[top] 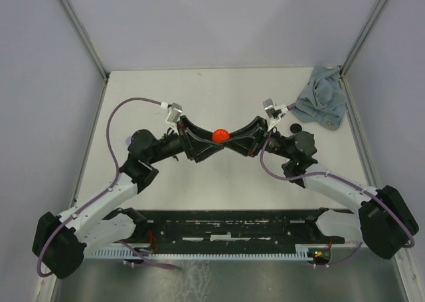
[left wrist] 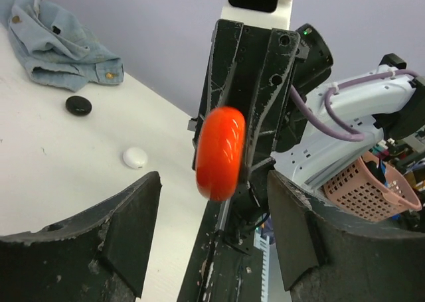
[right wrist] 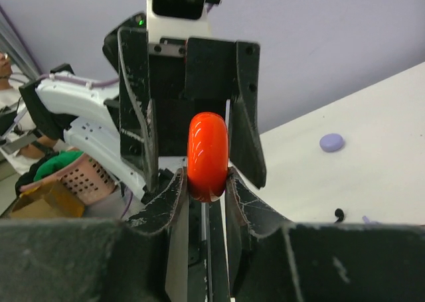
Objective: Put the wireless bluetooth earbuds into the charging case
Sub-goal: Adjust the charging case.
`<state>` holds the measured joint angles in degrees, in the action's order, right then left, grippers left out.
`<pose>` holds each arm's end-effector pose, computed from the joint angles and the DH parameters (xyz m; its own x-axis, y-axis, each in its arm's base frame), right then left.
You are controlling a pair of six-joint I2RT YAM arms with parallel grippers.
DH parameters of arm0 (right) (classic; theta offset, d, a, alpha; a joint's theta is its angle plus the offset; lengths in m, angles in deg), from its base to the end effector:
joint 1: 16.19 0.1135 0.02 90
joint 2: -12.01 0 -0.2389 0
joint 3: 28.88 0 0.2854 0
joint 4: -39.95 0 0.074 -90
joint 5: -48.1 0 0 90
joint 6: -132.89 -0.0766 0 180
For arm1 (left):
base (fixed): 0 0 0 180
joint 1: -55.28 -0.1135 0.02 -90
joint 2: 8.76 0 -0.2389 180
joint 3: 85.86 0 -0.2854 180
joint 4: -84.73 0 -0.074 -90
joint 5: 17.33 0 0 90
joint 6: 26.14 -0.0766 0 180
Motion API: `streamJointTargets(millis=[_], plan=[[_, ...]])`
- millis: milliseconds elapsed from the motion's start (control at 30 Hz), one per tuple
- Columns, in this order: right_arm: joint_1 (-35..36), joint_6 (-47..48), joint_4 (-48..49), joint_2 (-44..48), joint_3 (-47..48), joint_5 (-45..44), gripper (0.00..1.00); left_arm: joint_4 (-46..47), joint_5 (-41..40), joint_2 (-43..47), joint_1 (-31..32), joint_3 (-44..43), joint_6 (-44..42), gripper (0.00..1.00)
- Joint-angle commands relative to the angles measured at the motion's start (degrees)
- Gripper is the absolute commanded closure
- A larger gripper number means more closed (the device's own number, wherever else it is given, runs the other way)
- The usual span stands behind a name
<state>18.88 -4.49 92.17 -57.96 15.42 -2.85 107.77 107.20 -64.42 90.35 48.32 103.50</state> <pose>0.2299 0.2204 0.2740 -0.4200 0.4033 -0.8129 -0.8837 0.0221 0.4676 0.2205 -0.2079 0.2933 -0.4462 -0.3289 -0.8323 0.8316 0.1913 -0.5214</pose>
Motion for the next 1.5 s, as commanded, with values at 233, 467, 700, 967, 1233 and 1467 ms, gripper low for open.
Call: streamJointTargets(millis=[233,467,700,967,1233,1467], plan=[[-0.4,17.8,-33.7,9.0,9.7,10.0,0.91,-25.2,7.2,0.3,-1.7,-13.3,-15.9,0.27],[-0.4,21.7,-41.0,8.9,12.8,12.2,0.91,-30.1,10.4,-1.3,-2.0,-18.2,-18.2,0.29],[-0.4,24.4,-44.6,8.6,14.2,12.5,0.91,-32.6,11.6,-3.4,-2.0,-19.6,-18.7,0.38],[-0.4,27.8,-49.0,7.3,16.7,12.5,0.9,-33.2,12.6,-5.5,-2.0,-20.2,-18.6,0.62],[-0.4,25.1,-41.6,8.2,12.8,8.9,0.61,-28.9,7.6,-3.5,-2.0,-17.7,-17.5,0.82],[-0.4,17.1,-27.3,7.9,6.9,6.2,0.49,-17.7,5.2,-1.9,-2.0,-12.9,-12.0,0.85]])
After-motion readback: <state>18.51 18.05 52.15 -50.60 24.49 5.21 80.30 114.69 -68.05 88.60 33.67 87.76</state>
